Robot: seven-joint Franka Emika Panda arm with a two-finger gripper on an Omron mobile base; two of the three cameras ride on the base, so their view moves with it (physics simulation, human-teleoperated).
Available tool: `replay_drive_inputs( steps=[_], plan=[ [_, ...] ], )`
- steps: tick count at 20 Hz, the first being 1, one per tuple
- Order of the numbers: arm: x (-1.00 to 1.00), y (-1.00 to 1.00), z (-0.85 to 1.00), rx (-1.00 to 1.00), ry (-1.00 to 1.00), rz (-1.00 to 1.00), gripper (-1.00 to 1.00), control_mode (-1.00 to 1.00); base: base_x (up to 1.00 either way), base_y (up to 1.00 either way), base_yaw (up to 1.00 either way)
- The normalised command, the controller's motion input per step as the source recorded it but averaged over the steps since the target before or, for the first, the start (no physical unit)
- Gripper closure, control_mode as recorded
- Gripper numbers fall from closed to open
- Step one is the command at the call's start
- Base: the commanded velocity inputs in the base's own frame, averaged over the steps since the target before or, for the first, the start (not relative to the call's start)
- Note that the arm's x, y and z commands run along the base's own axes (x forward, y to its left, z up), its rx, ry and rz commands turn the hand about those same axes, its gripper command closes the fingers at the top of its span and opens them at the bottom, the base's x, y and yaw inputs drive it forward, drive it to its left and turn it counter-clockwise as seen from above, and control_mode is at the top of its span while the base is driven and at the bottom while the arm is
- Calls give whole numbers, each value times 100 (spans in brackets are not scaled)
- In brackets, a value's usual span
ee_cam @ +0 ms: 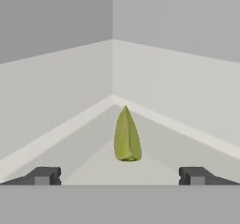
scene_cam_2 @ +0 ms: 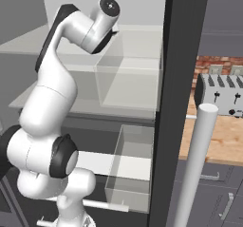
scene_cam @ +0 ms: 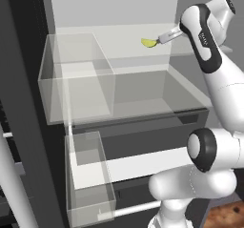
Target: There is a bowl on the dining counter. Grab a lemon wedge from the fridge and place it in the bowl. Then get the liquor bottle and glass cup from the cabinet and place them next to the bowl.
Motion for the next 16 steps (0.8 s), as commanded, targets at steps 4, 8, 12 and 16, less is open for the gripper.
replay_drive_inputs(
  steps=[4,8,12,16],
  plan=[
    [40,0,-6,0,0,3,-100,-100,0,0,0],
    [32,2,-12,0,0,1,-100,-100,0,0,0],
    [20,19,-22,0,0,0,-100,-100,0,0,0],
    [9,27,-23,0,0,0,-100,-100,0,0,0]
  ],
)
